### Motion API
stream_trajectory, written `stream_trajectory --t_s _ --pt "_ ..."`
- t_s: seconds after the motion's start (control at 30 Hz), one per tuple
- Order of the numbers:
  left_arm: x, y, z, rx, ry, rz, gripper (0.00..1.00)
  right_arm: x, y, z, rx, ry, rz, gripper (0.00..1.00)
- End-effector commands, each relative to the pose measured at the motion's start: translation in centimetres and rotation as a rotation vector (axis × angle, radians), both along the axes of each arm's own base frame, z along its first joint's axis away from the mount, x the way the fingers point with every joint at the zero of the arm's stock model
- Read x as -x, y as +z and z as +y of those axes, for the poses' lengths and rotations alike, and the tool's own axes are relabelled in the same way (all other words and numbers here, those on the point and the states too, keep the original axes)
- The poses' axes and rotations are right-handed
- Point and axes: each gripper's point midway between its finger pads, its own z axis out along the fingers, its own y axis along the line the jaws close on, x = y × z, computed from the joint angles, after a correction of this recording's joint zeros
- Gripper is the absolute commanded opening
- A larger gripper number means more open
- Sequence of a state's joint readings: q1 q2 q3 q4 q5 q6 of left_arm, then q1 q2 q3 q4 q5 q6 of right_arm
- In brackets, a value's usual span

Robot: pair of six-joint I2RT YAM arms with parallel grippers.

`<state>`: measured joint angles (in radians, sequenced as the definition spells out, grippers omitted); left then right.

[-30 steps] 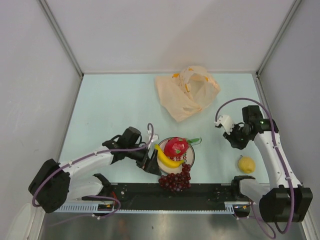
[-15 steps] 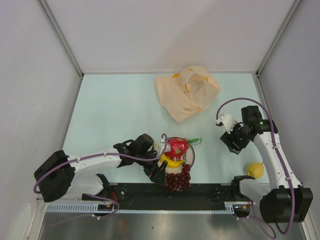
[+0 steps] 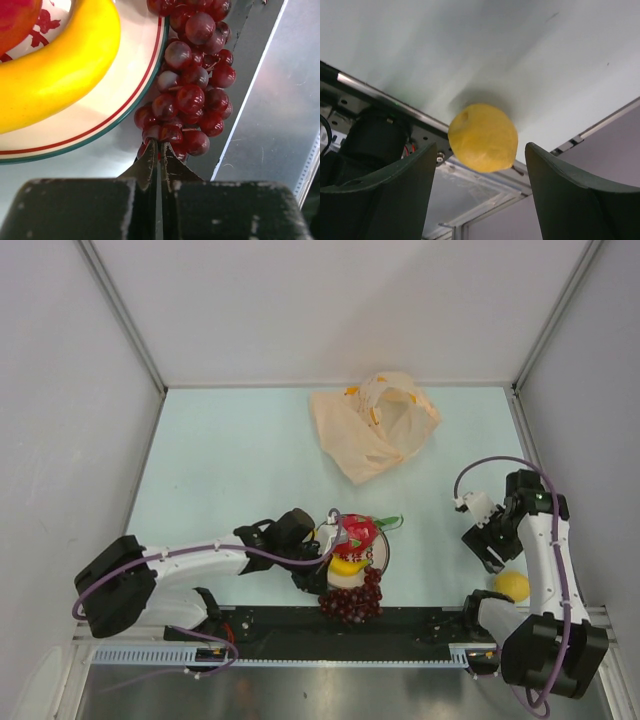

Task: Take the fake fruits out of the plastic bag
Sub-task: Pick up the fake fruit from the center of the board.

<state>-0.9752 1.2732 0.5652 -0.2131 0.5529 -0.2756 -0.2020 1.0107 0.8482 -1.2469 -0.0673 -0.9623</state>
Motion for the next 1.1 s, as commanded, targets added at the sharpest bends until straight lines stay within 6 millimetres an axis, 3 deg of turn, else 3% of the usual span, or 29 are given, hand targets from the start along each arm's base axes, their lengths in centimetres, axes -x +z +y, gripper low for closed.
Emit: stream_trajectory --t_s 0.0,0.13,0.3,0.67,0.7,0.9,0.97,1.07 --pt "-1.0 2.2 -0.9 0.057 -0.025 -0.088 0.0 2.9 0.9 -1.4 0.07 0.042 0.049 0.77" --pt "-1.4 2.6 -0.6 0.068 -0.021 -0.108 0.0 4.0 1.7 -2.3 0.109 0.158 0.012 0.87" --pt "-2.0 3.1 -0.2 0.083 0.001 -0.119 0.0 2.7 1.4 -3.3 0.161 0.262 -0.038 0.91" --pt "-3.2 4.1 0.3 0.118 0.036 -0.095 0.0 4.2 -3.2 -5.4 0.169 0.276 0.204 0.93" --pt "-3.7 4.4 0.3 0.127 0.05 -0.098 0.0 4.6 -3.9 -5.4 0.168 0.268 0.22 0.99" --pt "-4.5 5.0 0.6 0.135 0.081 -0.093 0.0 2.7 -5.7 -6.7 0.244 0.301 0.121 1.0" --pt "-4.5 5.3 0.7 0.138 0.078 -0.094 0.0 2.3 -5.9 -6.9 0.258 0.308 0.102 0.97" --pt "-4.4 6.6 0.9 0.168 0.056 -0.1 0.0 1.9 -5.2 -6.6 0.248 0.332 0.072 0.74"
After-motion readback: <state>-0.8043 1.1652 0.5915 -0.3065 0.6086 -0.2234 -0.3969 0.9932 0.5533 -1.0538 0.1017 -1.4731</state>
